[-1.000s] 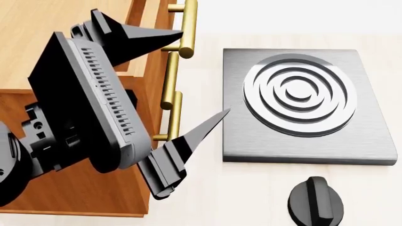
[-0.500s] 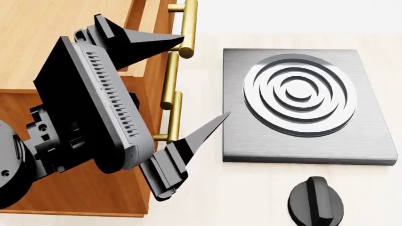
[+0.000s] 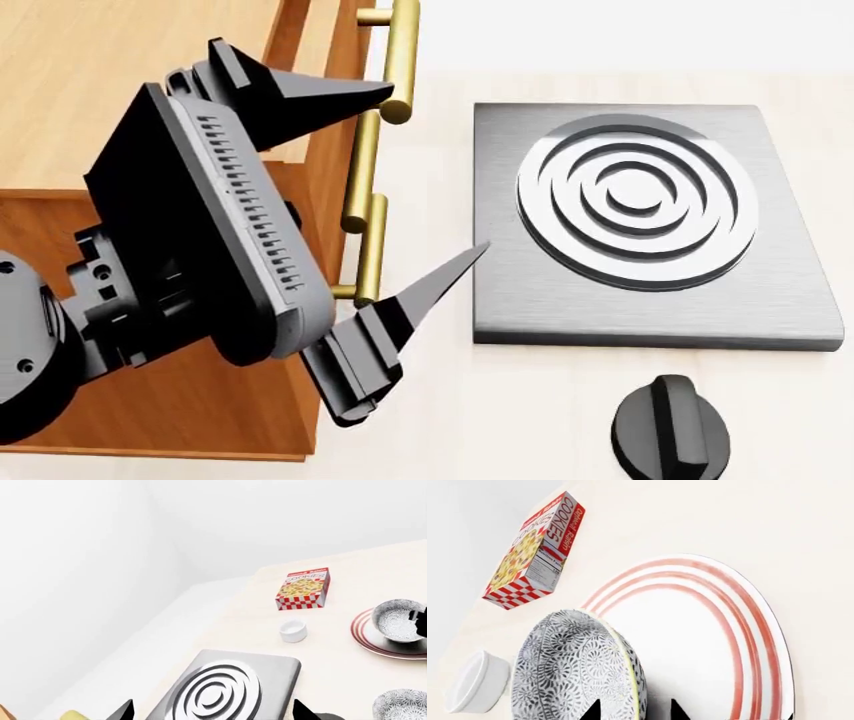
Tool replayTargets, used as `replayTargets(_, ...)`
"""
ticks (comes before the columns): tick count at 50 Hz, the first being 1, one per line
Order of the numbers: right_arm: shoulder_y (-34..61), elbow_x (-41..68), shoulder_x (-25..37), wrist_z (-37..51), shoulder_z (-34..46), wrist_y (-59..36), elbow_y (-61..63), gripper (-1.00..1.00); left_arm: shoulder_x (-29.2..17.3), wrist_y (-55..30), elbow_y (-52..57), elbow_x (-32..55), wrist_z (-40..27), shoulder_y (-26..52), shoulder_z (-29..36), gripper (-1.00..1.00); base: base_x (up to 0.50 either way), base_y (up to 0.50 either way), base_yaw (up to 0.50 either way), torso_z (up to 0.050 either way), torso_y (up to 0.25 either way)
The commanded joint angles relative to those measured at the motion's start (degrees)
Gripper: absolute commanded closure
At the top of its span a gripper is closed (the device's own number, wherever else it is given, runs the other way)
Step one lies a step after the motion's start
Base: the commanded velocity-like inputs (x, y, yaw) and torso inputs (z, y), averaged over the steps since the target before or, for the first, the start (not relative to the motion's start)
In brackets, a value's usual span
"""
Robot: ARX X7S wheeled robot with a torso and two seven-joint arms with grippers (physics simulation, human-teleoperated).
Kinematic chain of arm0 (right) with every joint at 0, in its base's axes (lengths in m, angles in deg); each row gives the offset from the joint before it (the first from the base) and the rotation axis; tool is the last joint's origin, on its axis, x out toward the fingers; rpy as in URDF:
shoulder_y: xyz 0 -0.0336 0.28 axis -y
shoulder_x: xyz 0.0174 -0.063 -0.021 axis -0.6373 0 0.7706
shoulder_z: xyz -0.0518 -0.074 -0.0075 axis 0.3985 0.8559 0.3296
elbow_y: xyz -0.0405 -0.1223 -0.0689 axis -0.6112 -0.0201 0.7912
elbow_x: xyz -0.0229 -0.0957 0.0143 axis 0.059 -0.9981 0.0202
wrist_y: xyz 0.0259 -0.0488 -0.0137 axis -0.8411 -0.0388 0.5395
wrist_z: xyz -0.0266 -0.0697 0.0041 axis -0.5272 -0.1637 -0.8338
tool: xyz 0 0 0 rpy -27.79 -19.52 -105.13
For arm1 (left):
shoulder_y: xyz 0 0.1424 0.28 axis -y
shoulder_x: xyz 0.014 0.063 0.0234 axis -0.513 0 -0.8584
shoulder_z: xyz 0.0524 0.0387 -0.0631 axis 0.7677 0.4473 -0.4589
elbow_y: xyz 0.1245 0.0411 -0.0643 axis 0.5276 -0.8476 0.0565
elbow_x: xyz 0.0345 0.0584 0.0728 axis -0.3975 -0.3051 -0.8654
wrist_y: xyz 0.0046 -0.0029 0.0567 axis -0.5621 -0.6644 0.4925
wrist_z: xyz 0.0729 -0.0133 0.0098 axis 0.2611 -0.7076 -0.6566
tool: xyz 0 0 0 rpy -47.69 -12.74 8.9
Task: Pick the akita bowl on the wooden cabinet and place it on the plate.
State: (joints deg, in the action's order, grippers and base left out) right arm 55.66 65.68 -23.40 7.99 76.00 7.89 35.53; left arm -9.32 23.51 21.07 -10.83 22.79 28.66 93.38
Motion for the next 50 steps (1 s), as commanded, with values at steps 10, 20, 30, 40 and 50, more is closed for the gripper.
replayTargets(10,-0.6,-0.9,0.0,-0.9,-0.9,0.6,1.1,-1.00,-0.3,0.4,-0.1,-0.4,0.0,-0.8,-0.1,-1.00,0.00,0.00,0.00,0.000,0.000)
replayTargets(20,-1.2,-1.0,0.0,-1.3,-1.0,0.6,1.5,-1.00,-0.5,0.4,0.1,-0.3,-0.2,-1.1,-0.2,-1.00,0.00,0.00,0.00,0.000,0.000)
replayTargets(30,-4.8,0.0,0.9,-0.2,-3.6,1.2,6.8,-1.00,-0.8,0.4,0.5,-0.4,-0.3,-1.1,-0.4,-1.00,0.00,0.00,0.00,0.000,0.000)
replayTargets(40,-9.3,0.6,2.8,1.5,-6.7,1.7,14.5,-1.00,-1.2,0.2,0.9,-0.1,-0.4,-1.0,-0.7,-1.00,0.00,0.00,0.00,0.000,0.000)
replayTargets(50,-12.7,0.9,3.6,2.0,-9.4,2.3,18.1,-1.00,-1.5,-0.2,1.3,0.4,-0.6,-0.5,-1.1,-1.00,0.00,0.00,0.00,0.000,0.000)
